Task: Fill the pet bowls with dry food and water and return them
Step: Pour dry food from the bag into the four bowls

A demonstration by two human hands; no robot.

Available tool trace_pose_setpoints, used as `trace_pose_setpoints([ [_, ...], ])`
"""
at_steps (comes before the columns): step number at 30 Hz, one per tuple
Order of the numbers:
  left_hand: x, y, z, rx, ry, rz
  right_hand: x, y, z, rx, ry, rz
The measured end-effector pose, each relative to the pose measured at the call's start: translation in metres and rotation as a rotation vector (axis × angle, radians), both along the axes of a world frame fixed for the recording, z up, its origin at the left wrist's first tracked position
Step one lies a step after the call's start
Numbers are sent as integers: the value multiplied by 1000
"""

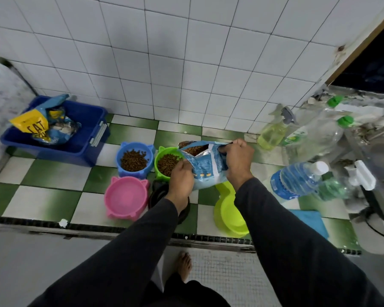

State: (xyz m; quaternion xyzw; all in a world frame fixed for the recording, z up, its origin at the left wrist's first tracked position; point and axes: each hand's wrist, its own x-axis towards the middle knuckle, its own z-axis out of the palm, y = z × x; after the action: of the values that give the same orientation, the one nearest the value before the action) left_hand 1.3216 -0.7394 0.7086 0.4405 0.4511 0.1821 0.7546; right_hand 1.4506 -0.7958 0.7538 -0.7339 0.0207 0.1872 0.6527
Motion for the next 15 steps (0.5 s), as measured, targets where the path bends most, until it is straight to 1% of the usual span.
trace_pose_setpoints([
  [3, -14, -2, 1, 76, -64, -31, -11, -5, 4, 142, 85, -52],
  [7, -34, -10, 8, 147, -140, -61, -29, -13, 11, 230, 124, -92],
  [13, -67, -21, 17, 124, -286, -158, -56, -28, 13, 309, 171, -146],
  [15, -75, -28, 20, 139, -292, -212, -64, -35, 14, 326, 183, -163],
])
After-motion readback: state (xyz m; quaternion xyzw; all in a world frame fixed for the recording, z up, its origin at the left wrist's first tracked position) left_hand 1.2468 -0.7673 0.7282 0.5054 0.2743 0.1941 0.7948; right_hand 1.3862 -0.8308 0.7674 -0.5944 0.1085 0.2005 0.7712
